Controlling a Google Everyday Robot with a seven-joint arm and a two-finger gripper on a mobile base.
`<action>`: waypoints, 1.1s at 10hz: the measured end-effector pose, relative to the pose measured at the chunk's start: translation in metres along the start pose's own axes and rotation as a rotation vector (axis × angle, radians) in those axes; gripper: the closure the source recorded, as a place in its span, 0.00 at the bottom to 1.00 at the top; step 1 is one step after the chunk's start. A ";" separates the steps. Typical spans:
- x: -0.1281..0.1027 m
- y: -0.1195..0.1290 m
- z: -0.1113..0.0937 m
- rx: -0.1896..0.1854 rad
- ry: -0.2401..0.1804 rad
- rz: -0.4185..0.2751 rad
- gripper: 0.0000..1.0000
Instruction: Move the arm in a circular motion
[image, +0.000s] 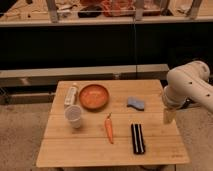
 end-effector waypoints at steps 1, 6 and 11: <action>0.000 0.000 0.000 0.000 0.000 0.000 0.20; 0.000 0.000 0.000 0.000 0.000 0.000 0.20; -0.018 0.017 -0.005 0.002 0.013 -0.028 0.20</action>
